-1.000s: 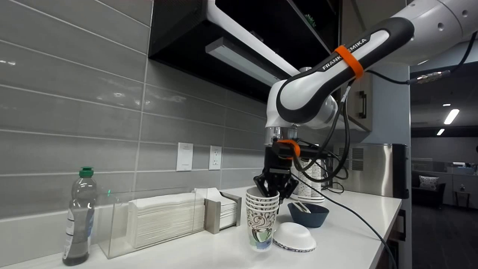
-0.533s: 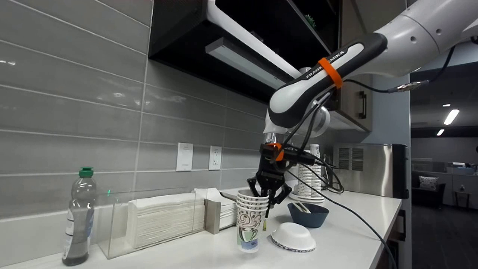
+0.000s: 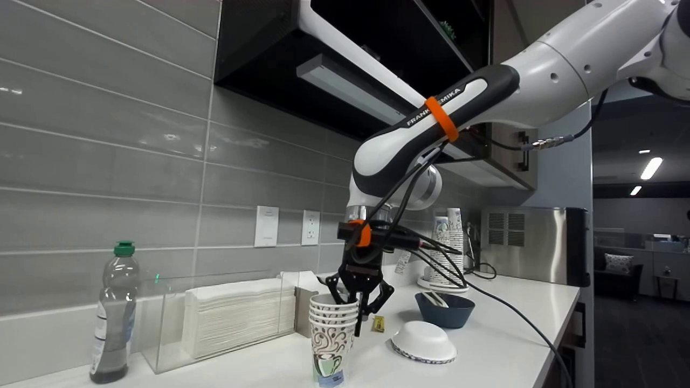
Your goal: Move the coffee cups to the left and put the packet into the blue bowl
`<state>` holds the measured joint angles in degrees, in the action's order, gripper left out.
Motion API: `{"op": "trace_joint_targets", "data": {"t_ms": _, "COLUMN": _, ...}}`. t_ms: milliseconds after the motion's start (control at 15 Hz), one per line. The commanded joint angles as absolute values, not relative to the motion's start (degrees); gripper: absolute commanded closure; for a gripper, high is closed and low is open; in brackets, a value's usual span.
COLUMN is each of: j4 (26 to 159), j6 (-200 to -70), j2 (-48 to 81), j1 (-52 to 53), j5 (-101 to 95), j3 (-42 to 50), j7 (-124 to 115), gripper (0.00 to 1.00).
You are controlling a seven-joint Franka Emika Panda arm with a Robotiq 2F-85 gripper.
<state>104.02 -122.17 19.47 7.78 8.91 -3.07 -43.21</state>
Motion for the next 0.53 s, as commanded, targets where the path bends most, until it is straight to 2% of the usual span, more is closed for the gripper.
{"op": "trace_joint_targets", "data": {"t_ms": 0, "j4": 99.4, "j6": -118.9, "j2": 22.1, "j1": 8.6, "j5": 8.7, "j3": -2.4, "j7": -45.6, "gripper": 0.85}}
{"op": "trace_joint_targets", "data": {"t_ms": 67, "j4": 99.1, "j6": -118.6, "j2": 22.0, "j1": 8.7, "j5": 8.4, "j3": -2.3, "j7": -46.0, "gripper": 0.63}}
{"op": "trace_joint_targets", "data": {"t_ms": 467, "j4": 101.6, "j6": -118.8, "j2": 17.7, "j1": 8.6, "j5": 7.3, "j3": -1.9, "j7": -45.5, "gripper": 0.22}}
